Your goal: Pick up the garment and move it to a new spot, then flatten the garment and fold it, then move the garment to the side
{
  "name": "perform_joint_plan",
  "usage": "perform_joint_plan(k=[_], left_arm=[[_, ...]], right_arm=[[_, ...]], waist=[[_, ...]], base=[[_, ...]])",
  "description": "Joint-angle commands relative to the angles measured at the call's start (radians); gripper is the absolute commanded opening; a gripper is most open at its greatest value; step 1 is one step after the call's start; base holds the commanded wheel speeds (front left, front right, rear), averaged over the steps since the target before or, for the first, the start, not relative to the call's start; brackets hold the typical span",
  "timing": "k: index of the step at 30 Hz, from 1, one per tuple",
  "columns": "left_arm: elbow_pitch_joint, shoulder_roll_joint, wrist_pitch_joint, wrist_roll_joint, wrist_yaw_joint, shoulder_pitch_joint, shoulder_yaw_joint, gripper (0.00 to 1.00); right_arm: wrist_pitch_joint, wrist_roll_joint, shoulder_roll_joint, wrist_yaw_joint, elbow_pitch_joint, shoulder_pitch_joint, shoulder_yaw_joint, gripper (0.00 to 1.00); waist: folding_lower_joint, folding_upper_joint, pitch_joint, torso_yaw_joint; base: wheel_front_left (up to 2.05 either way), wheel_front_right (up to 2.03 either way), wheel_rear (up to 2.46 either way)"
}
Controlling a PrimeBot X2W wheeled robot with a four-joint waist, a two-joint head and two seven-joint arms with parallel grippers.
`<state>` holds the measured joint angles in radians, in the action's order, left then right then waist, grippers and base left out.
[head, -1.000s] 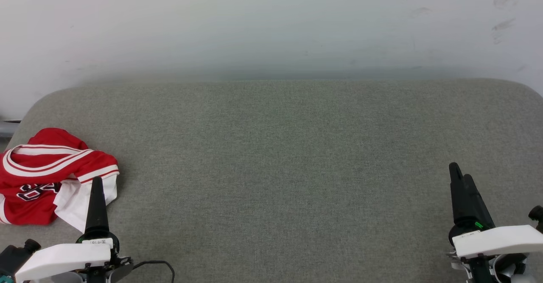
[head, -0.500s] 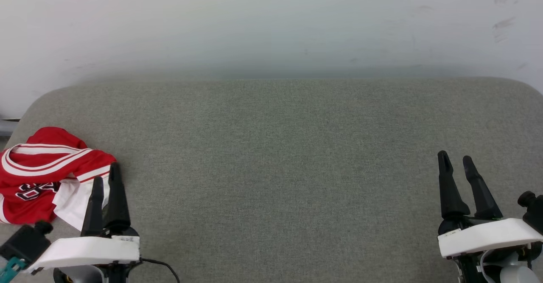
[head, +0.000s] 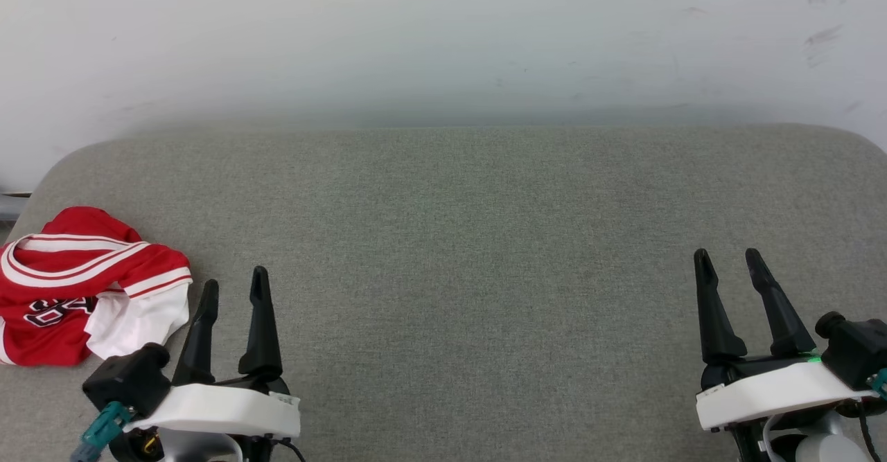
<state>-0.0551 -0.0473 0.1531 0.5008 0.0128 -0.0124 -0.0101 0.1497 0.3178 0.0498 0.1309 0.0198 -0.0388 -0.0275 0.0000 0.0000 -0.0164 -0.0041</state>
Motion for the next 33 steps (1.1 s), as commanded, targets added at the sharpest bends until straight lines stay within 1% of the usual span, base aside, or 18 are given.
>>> perform_joint_plan(k=[1, 5, 15, 17, 19, 20, 24, 29, 33], left_arm=[[-0.008, -0.003, 0.008, -0.049, -0.008, 0.004, 0.013, 1.0], [0.002, -0.01, 0.018, -0.12, -0.022, 0.004, 0.049, 1.0], [0.019, -0.029, 0.041, -0.214, -0.05, -0.01, 0.111, 1.0], [0.034, -0.028, 0.047, -0.217, -0.046, -0.018, 0.12, 1.0], [0.053, -0.026, 0.05, -0.219, -0.031, -0.018, 0.121, 1.0], [0.058, -0.029, 0.057, -0.258, -0.027, -0.009, 0.129, 1.0], [0.054, -0.028, 0.065, -0.294, -0.031, -0.011, 0.135, 1.0], [0.049, -0.026, 0.075, -0.329, -0.024, -0.021, 0.138, 1.0], [0.048, -0.018, 0.083, -0.325, -0.014, -0.03, 0.119, 1.0]], right_arm=[[0.012, -0.035, 0.001, 0.0, -0.015, -0.001, 0.003, 1.0], [0.021, -0.096, 0.001, 0.0, -0.016, 0.002, 0.008, 1.0], [0.046, -0.223, 0.001, 0.0, -0.019, 0.013, 0.006, 1.0], [0.049, -0.245, 0.001, 0.0, -0.02, 0.014, 0.008, 1.0], [0.054, -0.254, 0.001, 0.0, -0.021, 0.017, 0.004, 1.0], [0.06, -0.286, 0.001, 0.0, -0.027, 0.017, 0.006, 1.0], [0.069, -0.326, 0.001, 0.0, -0.032, 0.022, 0.008, 1.0], [0.079, -0.35, 0.001, 0.0, -0.037, 0.024, 0.008, 1.0], [0.086, -0.275, 0.001, 0.0, -0.032, 0.029, 0.001, 1.0]], waist=[[0.0, 0.0, 0.0, 0.0], [0.0, 0.0, 0.0, -0.001], [0.0, 0.0, 0.003, -0.001], [0.0, 0.0, 0.003, -0.001], [0.0, 0.0, 0.003, 0.0], [0.0, 0.0, 0.003, 0.001], [0.0, 0.0, 0.001, 0.0], [0.0, 0.0, -0.001, -0.002], [0.0, 0.0, -0.002, -0.004]], base=[[0.0, 0.0, 0.0], [0.0, 0.0, 0.0], [0.0, 0.0, 0.0], [0.0, 0.0, 0.0], [0.0, 0.0, 0.0], [0.0, 0.0, 0.0], [0.0, 0.0, 0.0], [0.0, 0.0, 0.0], [0.0, 0.0, 0.0]])
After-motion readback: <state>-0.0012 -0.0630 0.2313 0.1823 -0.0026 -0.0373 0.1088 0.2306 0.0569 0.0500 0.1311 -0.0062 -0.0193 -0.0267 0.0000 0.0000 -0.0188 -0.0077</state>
